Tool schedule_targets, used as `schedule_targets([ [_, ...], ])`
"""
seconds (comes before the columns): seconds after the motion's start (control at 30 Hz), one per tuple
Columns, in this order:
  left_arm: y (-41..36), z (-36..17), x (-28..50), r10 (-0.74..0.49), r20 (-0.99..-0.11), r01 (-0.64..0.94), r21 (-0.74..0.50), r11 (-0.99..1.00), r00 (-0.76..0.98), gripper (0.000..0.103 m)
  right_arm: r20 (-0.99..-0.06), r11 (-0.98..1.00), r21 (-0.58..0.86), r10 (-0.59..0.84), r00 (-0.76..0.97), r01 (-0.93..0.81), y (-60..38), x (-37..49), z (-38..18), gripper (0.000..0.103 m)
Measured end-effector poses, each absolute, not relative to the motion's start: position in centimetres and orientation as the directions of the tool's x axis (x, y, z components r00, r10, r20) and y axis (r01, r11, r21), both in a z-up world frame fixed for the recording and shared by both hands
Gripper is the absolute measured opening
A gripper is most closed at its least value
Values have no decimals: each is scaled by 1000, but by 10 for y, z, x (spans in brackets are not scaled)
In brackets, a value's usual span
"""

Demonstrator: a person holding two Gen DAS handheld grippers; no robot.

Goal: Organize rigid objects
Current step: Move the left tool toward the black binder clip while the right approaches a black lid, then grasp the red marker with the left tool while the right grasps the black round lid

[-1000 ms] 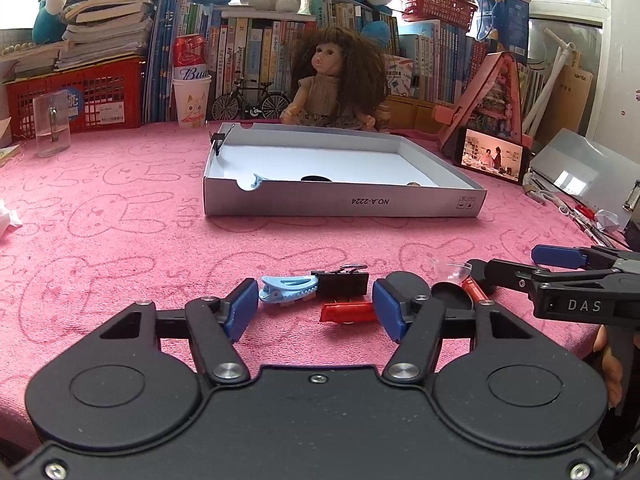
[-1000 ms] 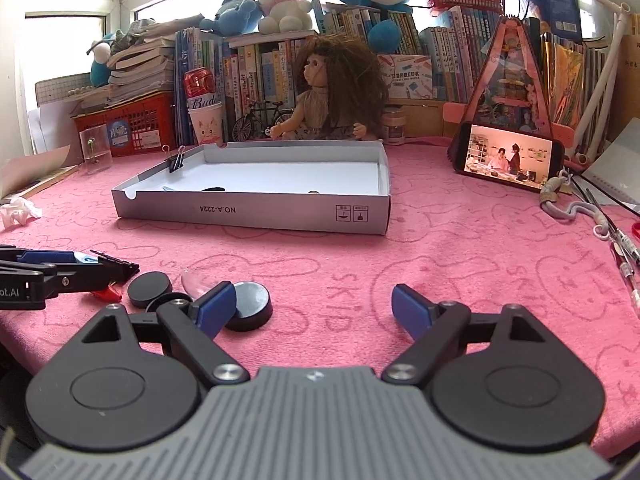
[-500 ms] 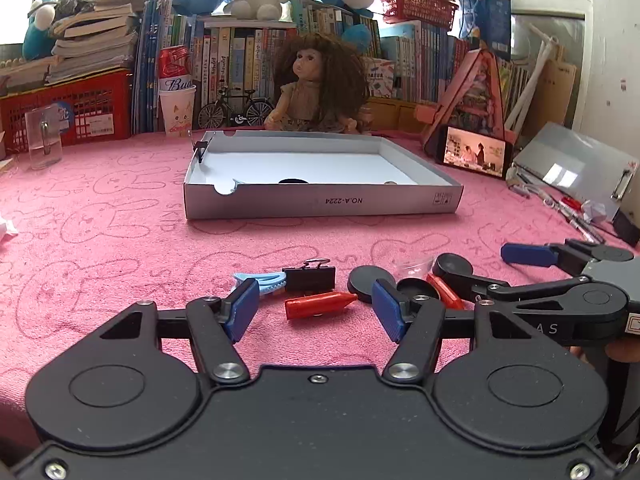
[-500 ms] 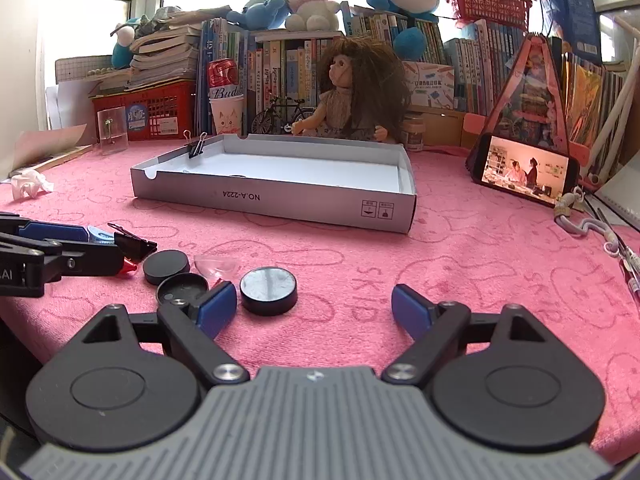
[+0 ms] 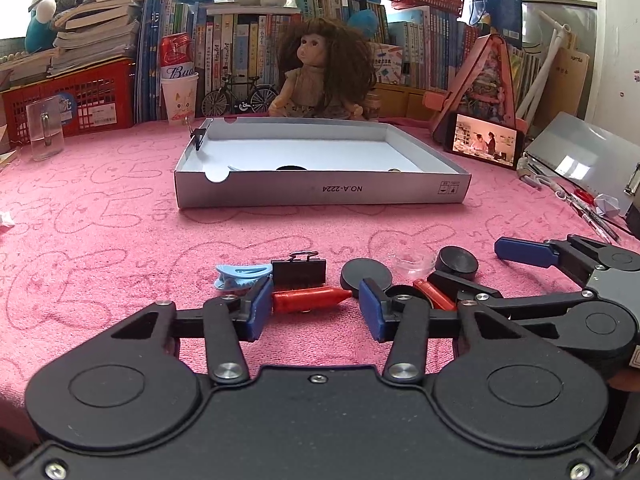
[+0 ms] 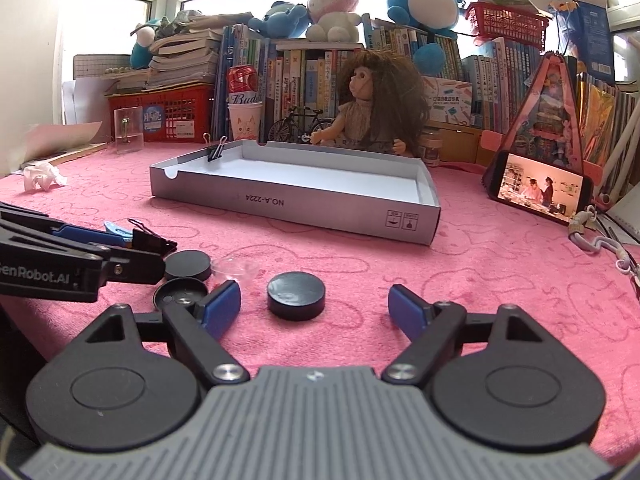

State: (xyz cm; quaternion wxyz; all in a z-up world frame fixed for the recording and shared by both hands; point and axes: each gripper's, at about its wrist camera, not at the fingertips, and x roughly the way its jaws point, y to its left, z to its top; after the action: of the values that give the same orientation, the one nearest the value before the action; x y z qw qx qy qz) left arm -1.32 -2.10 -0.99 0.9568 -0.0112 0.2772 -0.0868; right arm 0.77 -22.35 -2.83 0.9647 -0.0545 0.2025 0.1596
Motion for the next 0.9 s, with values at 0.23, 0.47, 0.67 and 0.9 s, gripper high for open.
schedule_targets([
  [0.23, -27, -13, -15, -159, -514, 167, -30, 985, 843, 42, -402, 935, -25, 314, 860, -353, -221, 7, -29, 79],
  [0.47, -28, -13, -16, -161, -510, 171, -28, 985, 845, 42, -398, 925, -15, 343, 851, -380, -219, 6, -27, 44],
  [0.67, -25, -12, -16, -162, -509, 167, -36, 985, 846, 42, -404, 923, -14, 346, 846, -385, -219, 7, -25, 37],
  [0.9, -23, -9, -17, -158, -501, 164, -32, 986, 851, 42, -395, 930, -19, 329, 857, -366, -221, 8, -22, 37],
])
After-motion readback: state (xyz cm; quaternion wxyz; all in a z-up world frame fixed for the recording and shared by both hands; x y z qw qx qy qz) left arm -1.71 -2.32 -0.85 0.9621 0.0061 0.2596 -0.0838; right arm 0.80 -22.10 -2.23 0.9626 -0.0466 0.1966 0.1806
